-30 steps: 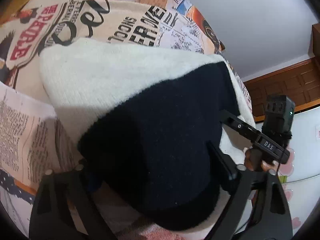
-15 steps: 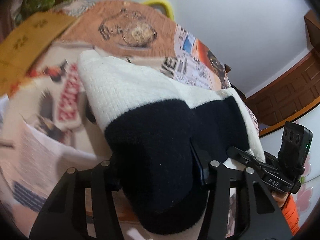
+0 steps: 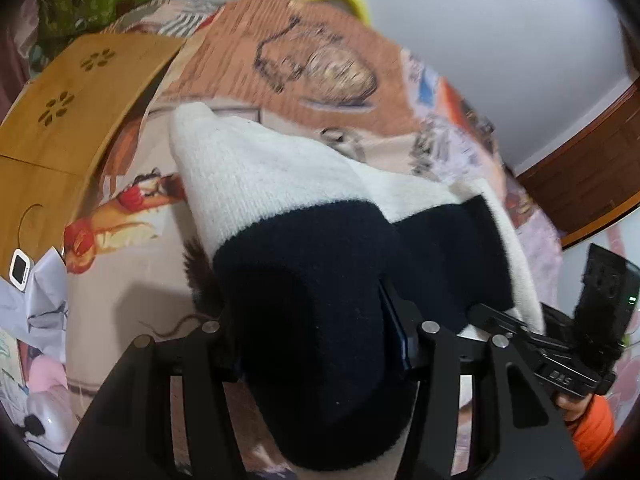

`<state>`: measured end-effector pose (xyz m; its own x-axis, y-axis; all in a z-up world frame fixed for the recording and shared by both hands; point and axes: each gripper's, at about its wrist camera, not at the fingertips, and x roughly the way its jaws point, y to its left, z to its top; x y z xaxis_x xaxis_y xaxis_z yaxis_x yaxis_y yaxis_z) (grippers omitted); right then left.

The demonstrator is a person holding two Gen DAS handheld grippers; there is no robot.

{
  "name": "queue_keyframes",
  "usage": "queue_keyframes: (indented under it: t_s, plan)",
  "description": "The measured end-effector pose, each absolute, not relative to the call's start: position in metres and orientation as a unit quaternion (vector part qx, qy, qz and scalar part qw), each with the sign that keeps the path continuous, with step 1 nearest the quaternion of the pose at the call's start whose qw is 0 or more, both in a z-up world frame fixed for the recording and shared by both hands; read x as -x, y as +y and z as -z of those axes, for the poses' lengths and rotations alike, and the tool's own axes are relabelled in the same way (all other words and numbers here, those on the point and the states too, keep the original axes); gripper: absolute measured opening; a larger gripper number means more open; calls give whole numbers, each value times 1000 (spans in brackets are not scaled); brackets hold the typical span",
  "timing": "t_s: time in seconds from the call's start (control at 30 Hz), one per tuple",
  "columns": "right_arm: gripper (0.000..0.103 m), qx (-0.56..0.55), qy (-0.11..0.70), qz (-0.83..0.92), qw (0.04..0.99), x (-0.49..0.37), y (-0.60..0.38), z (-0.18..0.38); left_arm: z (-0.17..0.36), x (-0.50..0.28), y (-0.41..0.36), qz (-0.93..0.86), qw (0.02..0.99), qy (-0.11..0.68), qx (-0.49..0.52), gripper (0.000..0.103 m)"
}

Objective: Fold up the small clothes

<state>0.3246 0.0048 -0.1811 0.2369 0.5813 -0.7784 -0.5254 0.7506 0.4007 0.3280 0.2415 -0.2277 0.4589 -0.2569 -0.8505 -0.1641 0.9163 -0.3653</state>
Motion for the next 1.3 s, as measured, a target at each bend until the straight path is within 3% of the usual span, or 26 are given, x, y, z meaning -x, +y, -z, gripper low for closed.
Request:
queue_keyframes:
  t_s: [0.23, 0.5, 0.7, 0.9, 0.93, 1.0, 1.07, 1.13, 1.3]
  plan:
    - [48, 14, 487, -357, 797, -316, 7, 169, 246, -319, 253, 9, 829, 514, 219, 67]
    - [48, 92, 400, -380, 829, -290, 4, 121, 193, -293, 233, -74, 879, 463, 88, 67]
    - [48, 101, 352, -402, 839, -276, 14, 98, 170, -273, 219, -45, 891, 441, 103, 67]
    - [48, 128, 392, -394, 822, -279, 21, 140, 209, -270, 193, -38, 863, 496, 85, 68]
    - [48, 130, 403, -388, 819, -277, 19, 149, 220, -268, 190, -45, 858, 505, 79, 70]
    - [48, 129, 428, -381, 809, -280, 13, 168, 236, -263, 184, -67, 855, 510, 63, 84]
    - [50, 118, 444, -381, 802, -282, 5, 180, 244, -259, 181, -68, 858, 505, 63, 87]
    - [57, 103, 453, -381, 800, -285, -2, 182, 246, -255, 183, -75, 861, 498, 71, 88]
    - [58, 72, 468, -378, 795, -285, -15, 181, 242, -247, 187, -79, 860, 497, 86, 88]
